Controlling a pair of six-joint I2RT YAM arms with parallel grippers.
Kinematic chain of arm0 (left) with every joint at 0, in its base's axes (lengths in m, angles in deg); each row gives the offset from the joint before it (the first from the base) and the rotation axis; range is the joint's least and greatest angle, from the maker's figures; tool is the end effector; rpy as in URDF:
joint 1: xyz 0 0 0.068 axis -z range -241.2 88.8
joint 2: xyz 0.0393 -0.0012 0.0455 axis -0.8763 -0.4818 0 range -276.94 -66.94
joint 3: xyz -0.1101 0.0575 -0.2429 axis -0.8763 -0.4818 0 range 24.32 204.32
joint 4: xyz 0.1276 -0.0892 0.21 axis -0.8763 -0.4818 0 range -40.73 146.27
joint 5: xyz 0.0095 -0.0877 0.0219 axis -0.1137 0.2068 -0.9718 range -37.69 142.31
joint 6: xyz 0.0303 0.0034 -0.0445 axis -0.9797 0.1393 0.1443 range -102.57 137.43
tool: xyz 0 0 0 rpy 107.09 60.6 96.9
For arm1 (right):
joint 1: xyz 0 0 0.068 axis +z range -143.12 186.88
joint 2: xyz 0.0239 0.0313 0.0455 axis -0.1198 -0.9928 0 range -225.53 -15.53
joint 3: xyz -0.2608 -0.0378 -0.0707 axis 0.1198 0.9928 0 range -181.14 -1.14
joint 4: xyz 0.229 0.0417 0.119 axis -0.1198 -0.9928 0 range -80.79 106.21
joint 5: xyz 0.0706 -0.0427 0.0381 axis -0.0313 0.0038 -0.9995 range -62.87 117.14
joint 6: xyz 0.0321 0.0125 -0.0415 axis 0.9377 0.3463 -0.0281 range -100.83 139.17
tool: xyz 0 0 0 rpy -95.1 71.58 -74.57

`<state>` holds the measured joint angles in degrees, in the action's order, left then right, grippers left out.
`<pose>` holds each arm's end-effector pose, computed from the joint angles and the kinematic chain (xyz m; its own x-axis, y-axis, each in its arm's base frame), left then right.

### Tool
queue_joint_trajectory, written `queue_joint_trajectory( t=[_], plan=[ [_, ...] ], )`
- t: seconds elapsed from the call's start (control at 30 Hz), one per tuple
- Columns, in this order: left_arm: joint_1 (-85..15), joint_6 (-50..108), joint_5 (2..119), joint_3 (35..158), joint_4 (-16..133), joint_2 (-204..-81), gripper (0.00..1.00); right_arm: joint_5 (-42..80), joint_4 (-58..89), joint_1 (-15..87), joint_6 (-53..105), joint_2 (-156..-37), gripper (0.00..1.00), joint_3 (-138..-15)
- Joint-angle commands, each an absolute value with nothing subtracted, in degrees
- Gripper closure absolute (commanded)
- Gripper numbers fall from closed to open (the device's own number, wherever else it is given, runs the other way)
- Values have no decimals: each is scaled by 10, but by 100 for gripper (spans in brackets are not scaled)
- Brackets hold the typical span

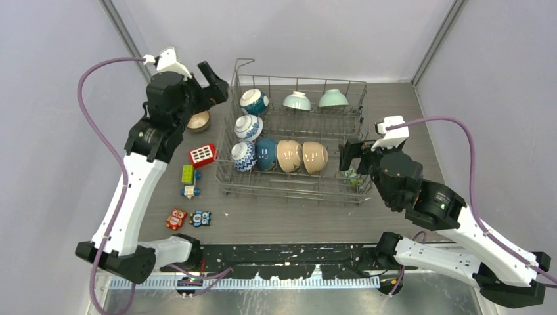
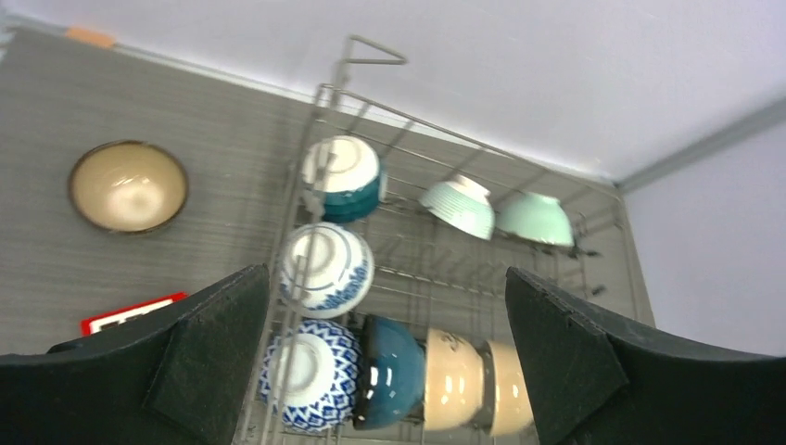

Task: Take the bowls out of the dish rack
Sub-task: Pick up the bowl from the dish rack.

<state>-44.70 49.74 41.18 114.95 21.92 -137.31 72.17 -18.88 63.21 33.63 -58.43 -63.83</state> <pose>0.2378 -0.0633 0.4767 -0.2502 -0.4729 -0.8449 -0.0410 0.8770 -0.4787 0.0943 0.0962 0.4064 -0.1940 0.0271 -0.9806 -0.1667 0.9842 0.0601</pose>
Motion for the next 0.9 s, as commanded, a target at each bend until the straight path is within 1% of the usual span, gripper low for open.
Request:
queue_joint_trajectory(
  t=[0.0, 0.13, 0.2, 0.33, 0.43, 0.5, 0.67, 0.77, 0.87],
  plan=[
    [-383, 441, 394, 1167, 251, -1330, 0, 727, -164, 631, 329, -609, 0, -670],
    [-309, 420, 403, 1162, 259, -1317, 0, 759, -181, 631, 352, -640, 0, -685],
    [-252, 406, 400, 1161, 260, -1321, 0, 761, -191, 631, 368, -651, 0, -691],
    [-150, 386, 390, 1162, 259, -1347, 0, 759, -216, 625, 408, -670, 0, -696],
    [-98, 400, 389, 1159, 261, -1378, 3, 754, -231, 607, 445, -672, 0, -684],
    [-83, 428, 400, 1146, 266, -1397, 6, 733, -239, 578, 473, -669, 0, -672],
    [-80, 516, 442, 1086, 312, -1430, 13, 636, -254, 470, 529, -668, 3, -638],
    [-80, 556, 455, 1063, 339, -1449, 14, 623, -264, 415, 545, -673, 5, -616],
    [-81, 575, 469, 1061, 345, -1477, 15, 598, -262, 362, 562, -663, 10, -584]
  ],
)
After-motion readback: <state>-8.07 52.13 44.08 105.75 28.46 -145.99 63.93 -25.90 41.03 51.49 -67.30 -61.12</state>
